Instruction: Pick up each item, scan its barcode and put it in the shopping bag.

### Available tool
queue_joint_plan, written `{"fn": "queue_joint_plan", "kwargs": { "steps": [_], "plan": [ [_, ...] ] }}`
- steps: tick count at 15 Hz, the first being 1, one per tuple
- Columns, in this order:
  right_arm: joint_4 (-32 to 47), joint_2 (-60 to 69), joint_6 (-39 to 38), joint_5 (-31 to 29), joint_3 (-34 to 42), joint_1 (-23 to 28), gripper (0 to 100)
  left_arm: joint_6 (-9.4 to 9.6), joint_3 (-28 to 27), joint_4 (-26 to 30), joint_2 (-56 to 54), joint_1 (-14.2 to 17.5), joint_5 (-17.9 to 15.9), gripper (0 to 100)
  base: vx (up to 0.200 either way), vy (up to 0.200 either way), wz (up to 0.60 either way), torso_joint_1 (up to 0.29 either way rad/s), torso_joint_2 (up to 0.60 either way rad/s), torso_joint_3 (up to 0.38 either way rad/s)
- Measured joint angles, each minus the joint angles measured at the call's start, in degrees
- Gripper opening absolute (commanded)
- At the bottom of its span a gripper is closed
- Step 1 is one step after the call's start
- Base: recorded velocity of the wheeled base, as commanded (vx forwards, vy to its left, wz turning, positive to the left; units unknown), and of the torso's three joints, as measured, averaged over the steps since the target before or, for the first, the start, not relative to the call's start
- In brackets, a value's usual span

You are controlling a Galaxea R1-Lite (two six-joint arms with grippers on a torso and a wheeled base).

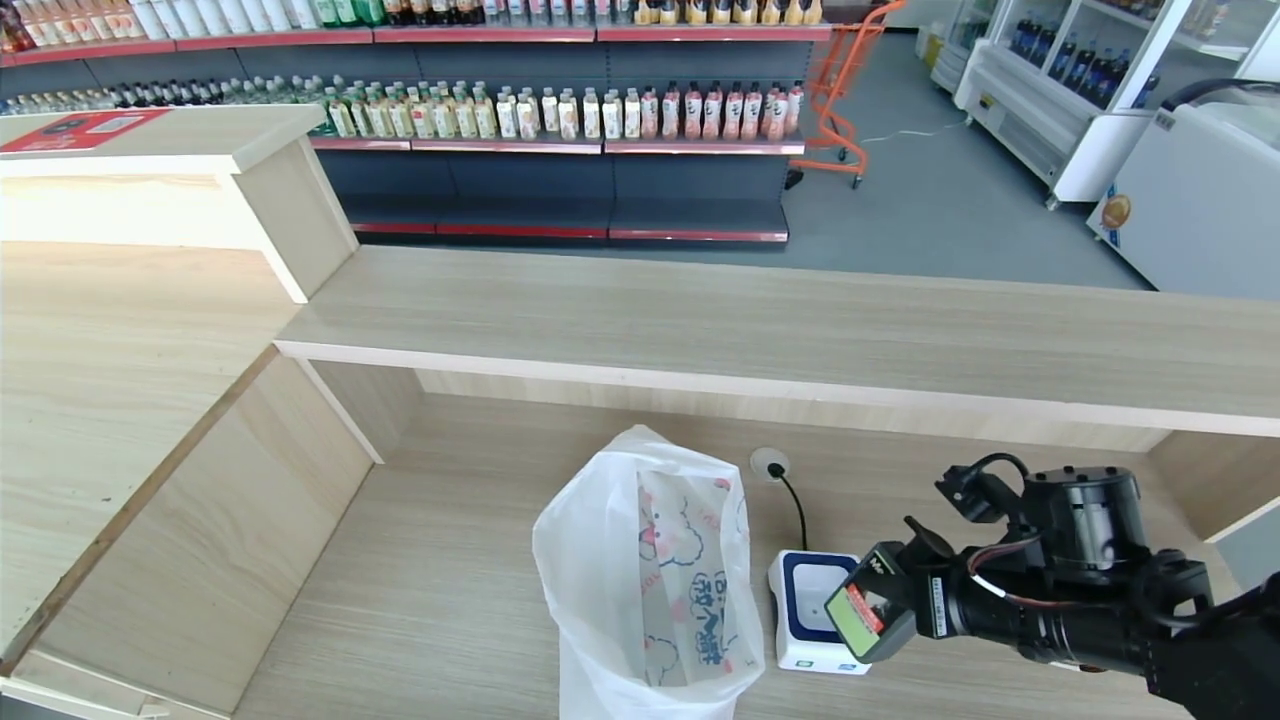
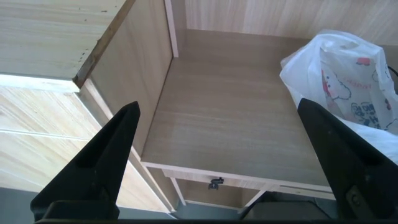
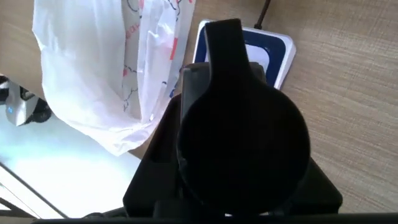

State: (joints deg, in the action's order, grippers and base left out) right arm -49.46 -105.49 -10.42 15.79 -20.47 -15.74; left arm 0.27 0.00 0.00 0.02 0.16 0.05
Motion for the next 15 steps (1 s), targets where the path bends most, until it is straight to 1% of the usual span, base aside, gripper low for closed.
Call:
{"fn": "queue_joint_plan", "kwargs": {
  "steps": [2,5,13,14,15],
  "plan": [
    [-4.7,-3.8,1.8,-0.1,0.1,0.0,0,0.0,0.0,0.0,0.0,0.0,0.0,100,0.0,0.0,0.0,0.0,0.0,0.0],
    [-5.9,-7.8,4.5,0.1,-0.2,-0.2,0,0.0,0.0,0.0,0.0,0.0,0.0,100,0.0,0.0,0.0,0.0,0.0,0.0],
    [-6.5,-10.7,4.0,0.5,-3.1,-1.5,0,-0.02,0.0,0.0,0.0,0.0,0.0,100,0.0,0.0,0.0,0.0,0.0,0.0],
    [-8.0,-10.4,3.7,0.7,-3.2,-1.5,0,0.0,0.0,0.0,0.0,0.0,0.0,100,0.0,0.0,0.0,0.0,0.0,0.0],
    [-11.2,-9.9,3.1,1.2,-3.0,-1.5,0,-0.02,0.0,0.0,0.0,0.0,0.0,100,0.0,0.0,0.0,0.0,0.0,0.0]
  ]
}}
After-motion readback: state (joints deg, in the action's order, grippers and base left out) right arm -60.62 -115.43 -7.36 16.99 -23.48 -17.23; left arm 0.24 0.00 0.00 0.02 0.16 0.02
